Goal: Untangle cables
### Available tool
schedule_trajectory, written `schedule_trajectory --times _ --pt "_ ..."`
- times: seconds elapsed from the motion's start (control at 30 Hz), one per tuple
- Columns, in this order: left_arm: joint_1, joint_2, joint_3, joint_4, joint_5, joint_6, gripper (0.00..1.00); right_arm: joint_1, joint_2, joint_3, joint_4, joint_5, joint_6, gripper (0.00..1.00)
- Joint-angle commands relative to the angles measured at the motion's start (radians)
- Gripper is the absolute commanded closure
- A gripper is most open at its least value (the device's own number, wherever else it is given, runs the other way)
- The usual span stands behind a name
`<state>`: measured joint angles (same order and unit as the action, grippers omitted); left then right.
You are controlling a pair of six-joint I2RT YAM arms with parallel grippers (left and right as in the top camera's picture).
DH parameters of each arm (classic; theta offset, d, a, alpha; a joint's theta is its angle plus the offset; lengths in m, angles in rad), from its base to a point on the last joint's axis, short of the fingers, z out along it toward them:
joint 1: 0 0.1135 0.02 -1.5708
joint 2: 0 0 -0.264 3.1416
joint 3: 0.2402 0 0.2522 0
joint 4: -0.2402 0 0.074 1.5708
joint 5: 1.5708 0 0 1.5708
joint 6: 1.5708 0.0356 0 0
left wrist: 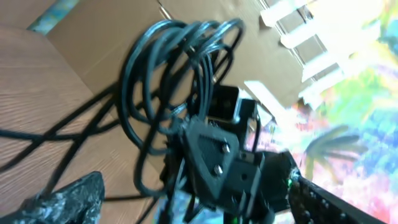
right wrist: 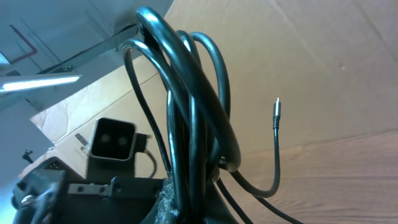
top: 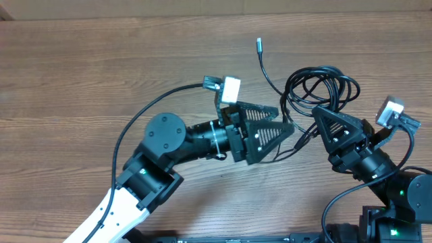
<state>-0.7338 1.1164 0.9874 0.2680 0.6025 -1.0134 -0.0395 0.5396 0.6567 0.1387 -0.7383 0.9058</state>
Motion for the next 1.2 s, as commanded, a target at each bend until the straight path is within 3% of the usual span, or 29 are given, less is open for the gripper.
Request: schedule_trajectory --times 0.0,0.13,0.37,0.43,0.53,0.6,0.87,1.03,1.1,1.17 --pt "-0.019 0.038 0.01 0.022 -0.063 -0.07 0.07 -0.001 -0.006 0.019 0.011 -0.03 0.043 0.96" --pt "-0.02 0.081 0.01 0.085 -0.06 -0.103 0.07 -0.001 -0.006 0.019 0.01 -0.066 0.046 0.96" --pt "-0.019 0.114 0.01 0.214 -0.06 -0.102 0.2 -0.001 -0.006 0.019 0.008 -0.107 0.045 0.96" --pt "-0.02 0.119 0.01 0.237 -0.068 -0.101 0.28 -0.001 -0.006 0.019 0.008 -0.116 0.044 0.96" --pt "-0.02 0.122 0.01 0.242 -0.075 -0.101 0.52 -0.001 -0.006 0.019 0.006 -0.119 0.044 0.96" --pt "-0.02 0.124 0.01 0.241 -0.069 -0.101 0.63 -0.001 -0.006 0.019 0.006 -0.119 0.044 0.96" --pt "-0.036 0.126 0.01 0.242 -0.059 -0.063 0.75 -0.001 -0.006 0.019 -0.039 -0.147 0.029 0.96" --pt "-0.034 0.126 0.01 0.242 -0.05 -0.007 0.93 -0.001 -0.006 0.019 -0.11 -0.155 0.017 0.96" --pt "-0.025 0.125 0.01 0.242 -0.031 0.044 0.96 -0.001 -0.006 0.019 -0.126 -0.158 0.002 0.87" --pt "-0.01 0.125 0.01 0.242 -0.013 0.08 0.96 -0.001 -0.006 0.019 -0.134 -0.162 -0.002 0.65"
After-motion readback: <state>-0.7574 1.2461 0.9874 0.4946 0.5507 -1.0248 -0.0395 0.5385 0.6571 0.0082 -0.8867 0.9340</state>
